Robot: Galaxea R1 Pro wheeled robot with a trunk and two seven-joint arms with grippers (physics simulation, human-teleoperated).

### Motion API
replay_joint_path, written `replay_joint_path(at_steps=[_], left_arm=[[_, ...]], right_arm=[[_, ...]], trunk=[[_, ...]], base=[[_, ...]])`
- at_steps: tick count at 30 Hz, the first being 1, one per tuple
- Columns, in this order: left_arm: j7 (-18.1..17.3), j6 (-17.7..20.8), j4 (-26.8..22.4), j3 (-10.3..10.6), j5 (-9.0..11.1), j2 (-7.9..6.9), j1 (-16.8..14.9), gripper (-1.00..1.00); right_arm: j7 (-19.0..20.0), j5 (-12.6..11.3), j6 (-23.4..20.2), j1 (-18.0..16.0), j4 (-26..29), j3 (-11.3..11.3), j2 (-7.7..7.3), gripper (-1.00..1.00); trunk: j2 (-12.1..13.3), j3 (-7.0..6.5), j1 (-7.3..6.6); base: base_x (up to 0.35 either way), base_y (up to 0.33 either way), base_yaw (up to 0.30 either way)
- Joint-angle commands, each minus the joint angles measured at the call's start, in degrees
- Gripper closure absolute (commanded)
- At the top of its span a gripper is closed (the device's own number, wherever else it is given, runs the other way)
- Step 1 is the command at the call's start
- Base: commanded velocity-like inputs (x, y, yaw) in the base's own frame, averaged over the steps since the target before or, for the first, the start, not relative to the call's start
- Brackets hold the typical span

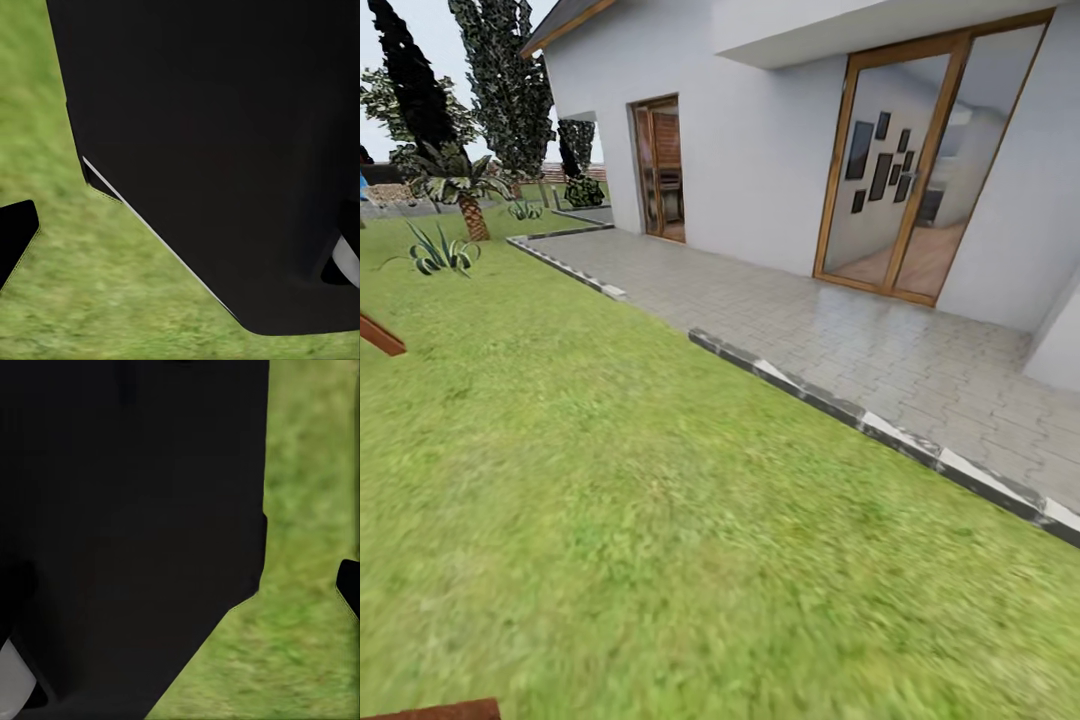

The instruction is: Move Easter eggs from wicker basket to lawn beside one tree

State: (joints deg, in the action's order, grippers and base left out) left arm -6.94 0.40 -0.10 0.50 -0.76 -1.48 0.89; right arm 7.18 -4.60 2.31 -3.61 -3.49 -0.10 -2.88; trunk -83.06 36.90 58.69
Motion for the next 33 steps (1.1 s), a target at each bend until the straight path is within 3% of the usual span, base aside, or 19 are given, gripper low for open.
replay_joint_path(at_steps=[1, 18, 33], left_arm=[[-0.2, 0.0, 0.0, 0.0, -0.1, -0.02, 0.0, -1.00], [-0.2, 0.0, 0.0, 0.0, 0.0, -0.02, 0.0, -1.00], [-0.2, 0.0, 0.0, 0.0, -0.1, -0.02, 0.0, -1.00]], right_arm=[[0.3, -0.5, 0.2, -0.1, -0.2, 0.0, -0.02, -1.00], [0.1, -0.5, 0.2, -0.1, -0.2, 0.0, 0.07, -1.00], [0.2, -0.5, 0.2, -0.1, -0.2, 0.0, 0.05, -1.00]], trunk=[[0.0, 0.03, 0.04], [0.0, 0.03, 0.04], [0.0, 0.03, 0.04]], base=[[0.341, 0.000, 0.031], [0.341, 0.000, 0.209], [0.341, 0.000, 0.016]])
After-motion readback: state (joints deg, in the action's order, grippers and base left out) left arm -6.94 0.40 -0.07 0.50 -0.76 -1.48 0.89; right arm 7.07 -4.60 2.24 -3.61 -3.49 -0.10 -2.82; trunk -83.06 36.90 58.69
